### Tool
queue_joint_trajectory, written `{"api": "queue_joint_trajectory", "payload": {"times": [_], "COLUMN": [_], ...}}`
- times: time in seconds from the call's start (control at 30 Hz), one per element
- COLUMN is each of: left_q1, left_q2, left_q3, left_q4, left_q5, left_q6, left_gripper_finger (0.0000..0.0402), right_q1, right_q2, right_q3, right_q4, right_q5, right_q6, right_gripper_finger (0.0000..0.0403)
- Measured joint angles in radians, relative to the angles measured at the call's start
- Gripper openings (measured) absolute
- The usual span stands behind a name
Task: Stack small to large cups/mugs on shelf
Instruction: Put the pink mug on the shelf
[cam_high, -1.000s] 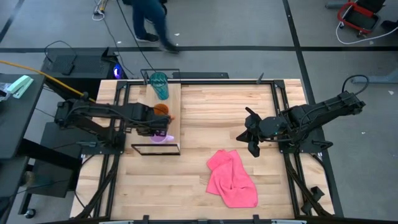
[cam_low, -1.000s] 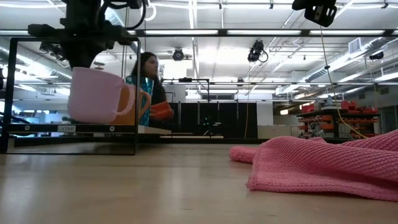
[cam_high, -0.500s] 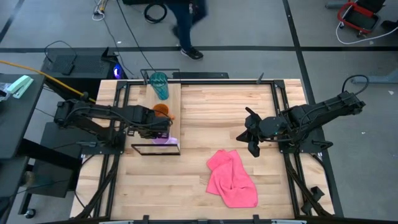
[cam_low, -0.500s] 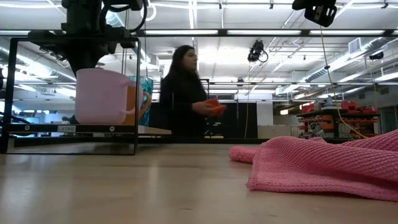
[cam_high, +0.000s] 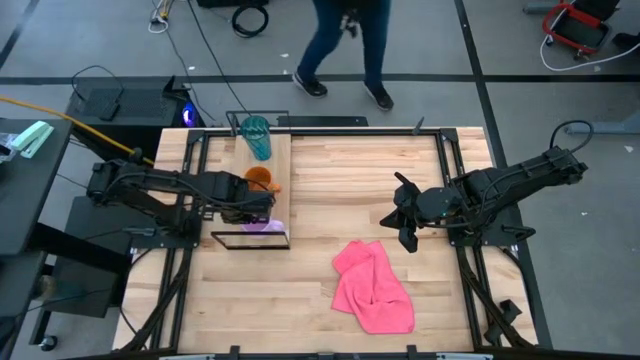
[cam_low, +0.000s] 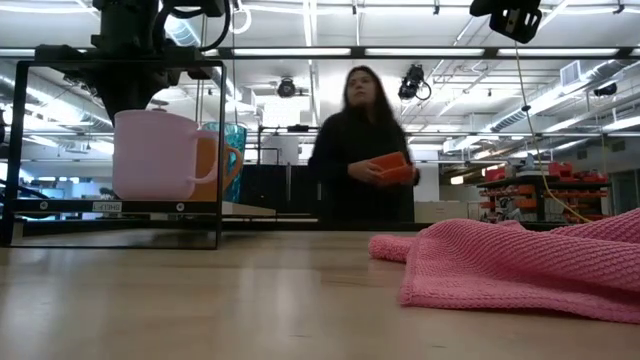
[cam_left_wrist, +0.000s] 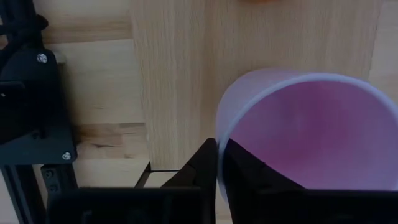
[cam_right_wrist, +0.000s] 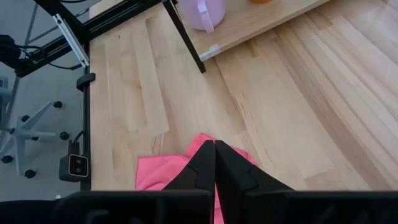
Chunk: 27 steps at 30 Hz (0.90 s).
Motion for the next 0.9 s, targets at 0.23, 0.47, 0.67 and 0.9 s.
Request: {"api": "queue_joint_trajectory", "payload": {"times": [0.23, 0.47, 0.67, 0.9], "left_q1": [0.0, 0.0, 0.0, 0.0], "left_q2": [0.001, 0.001, 0.001, -0.037], "left_q3": [-0.002, -0.001, 0.037, 0.067], "left_q4": [-0.003, 0.003, 0.001, -0.035], "left_q5": [-0.002, -0.003, -0.035, -0.077], "left_q6": [0.0, -0.001, 0.005, 0.007], "left_gripper_finger": [0.0039, 0.0029, 0.0039, 0.0058], "right_q1": [0.0, 0.0, 0.0, 0.0], "right_q2": [0.0, 0.0, 0.0, 0.0], "right_q3": [0.0, 0.0, 0.0, 0.0], "right_q4": [0.0, 0.0, 0.0, 0.0], "right_q5": [0.0, 0.0, 0.0, -0.001], "right_q6": [0.0, 0.0, 0.0, 0.0], "right_gripper_finger": [0.0009, 0.0009, 0.0009, 0.0009]}}
